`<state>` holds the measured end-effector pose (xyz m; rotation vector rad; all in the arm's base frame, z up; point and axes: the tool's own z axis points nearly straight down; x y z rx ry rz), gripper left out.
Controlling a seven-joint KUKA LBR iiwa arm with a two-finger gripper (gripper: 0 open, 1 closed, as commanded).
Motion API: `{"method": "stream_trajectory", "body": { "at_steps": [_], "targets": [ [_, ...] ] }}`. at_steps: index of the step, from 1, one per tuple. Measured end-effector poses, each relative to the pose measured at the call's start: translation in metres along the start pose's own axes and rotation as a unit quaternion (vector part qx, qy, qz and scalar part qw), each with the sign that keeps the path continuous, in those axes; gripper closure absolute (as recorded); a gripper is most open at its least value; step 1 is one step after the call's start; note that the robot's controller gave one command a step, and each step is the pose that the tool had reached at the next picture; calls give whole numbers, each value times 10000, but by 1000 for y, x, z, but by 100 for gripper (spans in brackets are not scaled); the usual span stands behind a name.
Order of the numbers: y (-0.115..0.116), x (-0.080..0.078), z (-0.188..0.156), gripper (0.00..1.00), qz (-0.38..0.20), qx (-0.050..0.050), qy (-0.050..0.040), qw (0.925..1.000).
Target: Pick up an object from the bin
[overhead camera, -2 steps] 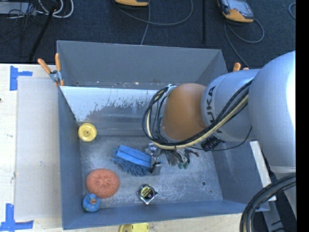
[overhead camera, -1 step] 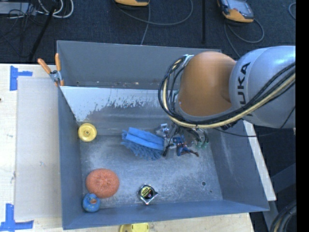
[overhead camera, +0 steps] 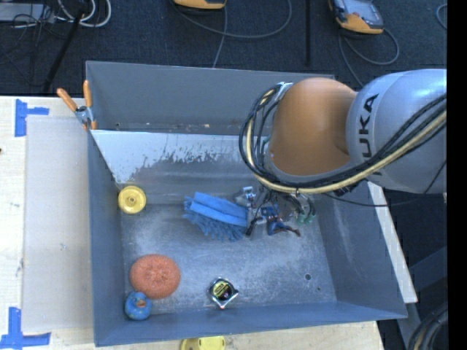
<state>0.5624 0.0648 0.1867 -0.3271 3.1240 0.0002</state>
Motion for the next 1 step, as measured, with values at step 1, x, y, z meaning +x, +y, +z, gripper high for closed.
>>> {"method": "stream_trajectory", "body": {
  "at_steps": [1],
  "targets": [
    [1, 10, -98, 100, 10, 2, -6, 10000]
  ]
}}
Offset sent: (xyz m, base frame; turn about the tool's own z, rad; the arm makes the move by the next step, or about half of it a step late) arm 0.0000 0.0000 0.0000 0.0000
